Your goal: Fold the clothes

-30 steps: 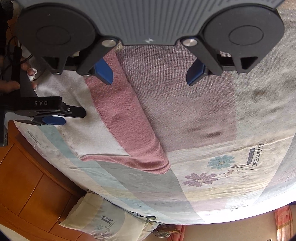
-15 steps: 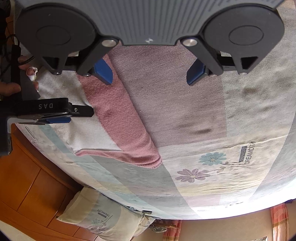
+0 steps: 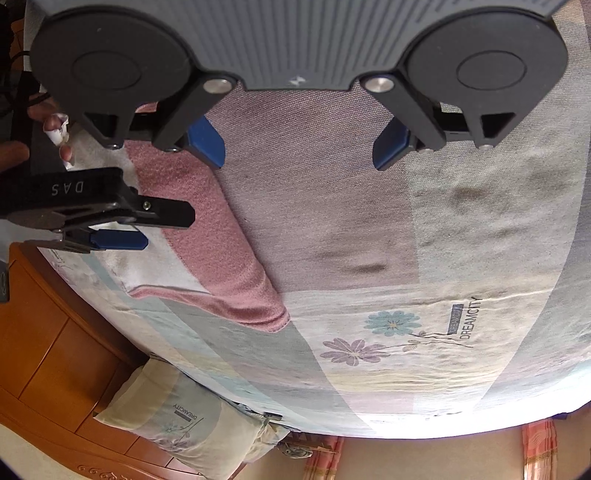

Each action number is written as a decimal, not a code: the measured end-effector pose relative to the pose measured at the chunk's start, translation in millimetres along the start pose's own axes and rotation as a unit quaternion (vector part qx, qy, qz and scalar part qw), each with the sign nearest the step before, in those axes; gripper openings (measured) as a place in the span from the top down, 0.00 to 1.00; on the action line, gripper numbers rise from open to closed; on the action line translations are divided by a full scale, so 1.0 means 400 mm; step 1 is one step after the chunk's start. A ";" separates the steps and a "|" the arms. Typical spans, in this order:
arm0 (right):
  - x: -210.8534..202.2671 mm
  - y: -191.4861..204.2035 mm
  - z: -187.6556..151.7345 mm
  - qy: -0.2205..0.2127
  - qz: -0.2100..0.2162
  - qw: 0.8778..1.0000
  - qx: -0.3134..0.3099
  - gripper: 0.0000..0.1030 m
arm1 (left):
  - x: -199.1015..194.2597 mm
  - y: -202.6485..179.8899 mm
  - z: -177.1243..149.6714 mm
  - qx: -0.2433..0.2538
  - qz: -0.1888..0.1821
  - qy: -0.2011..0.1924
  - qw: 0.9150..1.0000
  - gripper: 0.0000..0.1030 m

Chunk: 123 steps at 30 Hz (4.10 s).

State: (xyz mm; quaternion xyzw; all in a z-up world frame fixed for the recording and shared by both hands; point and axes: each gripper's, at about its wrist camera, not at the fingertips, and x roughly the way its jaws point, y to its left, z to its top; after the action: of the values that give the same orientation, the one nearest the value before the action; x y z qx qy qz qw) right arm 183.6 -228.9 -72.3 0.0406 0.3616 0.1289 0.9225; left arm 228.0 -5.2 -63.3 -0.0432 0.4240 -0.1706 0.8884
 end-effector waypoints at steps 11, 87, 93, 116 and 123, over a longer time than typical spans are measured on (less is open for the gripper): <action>0.034 0.080 -0.008 0.028 -0.024 0.998 -0.049 0.00 | -0.021 0.061 -0.002 -0.028 0.010 -0.009 1.000 0.16; -0.387 -0.322 -0.192 -0.068 0.006 0.971 0.230 0.00 | 0.111 -0.209 0.184 -0.029 -0.176 0.036 0.983 0.01; -0.292 -0.437 -0.129 -0.035 0.070 0.958 0.275 0.00 | 0.141 -0.091 0.168 -0.116 -0.166 0.050 0.978 0.01; 0.068 -0.638 -0.017 0.106 0.216 0.898 0.369 0.00 | 0.384 -0.042 0.183 -0.235 -0.245 0.140 0.930 0.01; 0.009 -0.600 -0.053 0.140 0.244 0.896 0.345 0.00 | 0.360 -0.031 0.127 -0.246 -0.288 0.169 0.910 0.01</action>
State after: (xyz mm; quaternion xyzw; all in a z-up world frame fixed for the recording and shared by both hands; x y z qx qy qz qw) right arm 221.9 -459.5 -130.4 0.4244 0.4874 0.2215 0.7302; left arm 347.6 -69.4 -134.5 -0.3509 0.5658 -0.3138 0.6769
